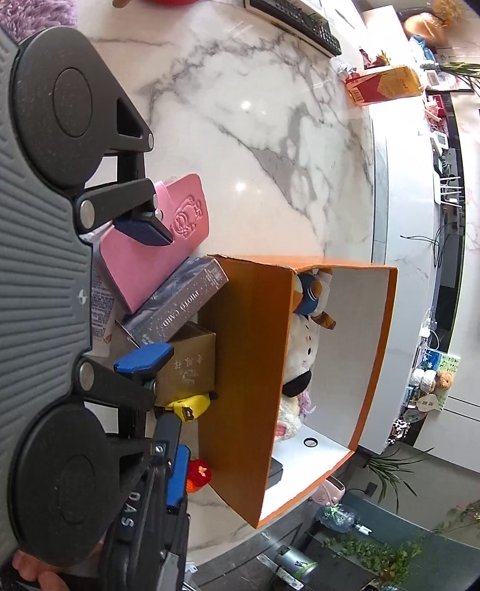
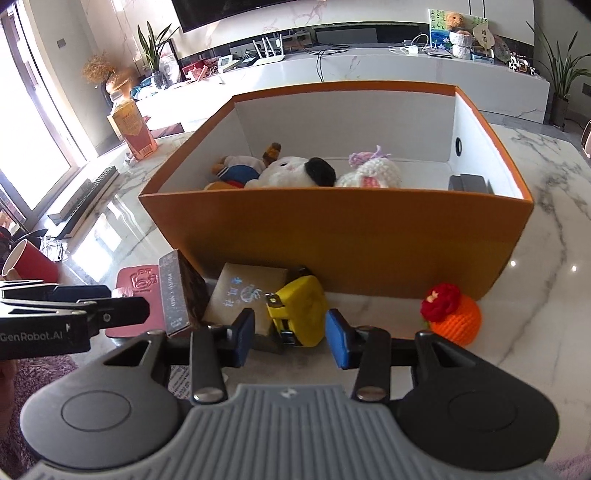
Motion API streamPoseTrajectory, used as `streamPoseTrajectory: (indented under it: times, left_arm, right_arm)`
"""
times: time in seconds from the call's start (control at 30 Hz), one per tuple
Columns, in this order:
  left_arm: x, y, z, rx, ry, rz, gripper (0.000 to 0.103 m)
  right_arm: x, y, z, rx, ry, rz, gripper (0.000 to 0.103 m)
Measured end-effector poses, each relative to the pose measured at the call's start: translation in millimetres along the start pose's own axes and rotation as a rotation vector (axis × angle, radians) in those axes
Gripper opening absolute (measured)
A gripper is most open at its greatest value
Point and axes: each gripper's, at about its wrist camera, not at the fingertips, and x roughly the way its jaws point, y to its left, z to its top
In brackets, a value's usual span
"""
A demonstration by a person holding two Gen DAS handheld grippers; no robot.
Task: Organize objects
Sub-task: 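Move the left gripper to the pink card holder while the right reaches the PHOTO CARD box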
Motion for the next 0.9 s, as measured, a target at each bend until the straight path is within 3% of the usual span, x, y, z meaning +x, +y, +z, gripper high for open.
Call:
streamPoseTrajectory:
  times: [0.3, 0.57, 0.73, 0.9]
  left_arm:
    - [35.0, -0.7, 16.0, -0.109, 0.093, -0.007, 0.064]
    - [53.1, -1.2, 22.5, -0.135, 0.167, 0.026, 0.051]
    - [32.2, 2.4, 25.1, -0.122, 0.129, -0.002, 0.051]
    - [7.3, 22.5, 26.2, -0.143, 0.089, 0.053, 0.053]
  right_arm:
    - [15.6, 7.6, 6.3, -0.014, 0.030, -0.013, 0.046]
    - [16.7, 11.9, 9.5, -0.036, 0.028, -0.020, 0.045]
    - [11.1, 16.3, 14.0, -0.054, 0.007, -0.012, 0.046]
    - [10.3, 32.8, 22.1, -0.091, -0.009, 0.041, 0.046]
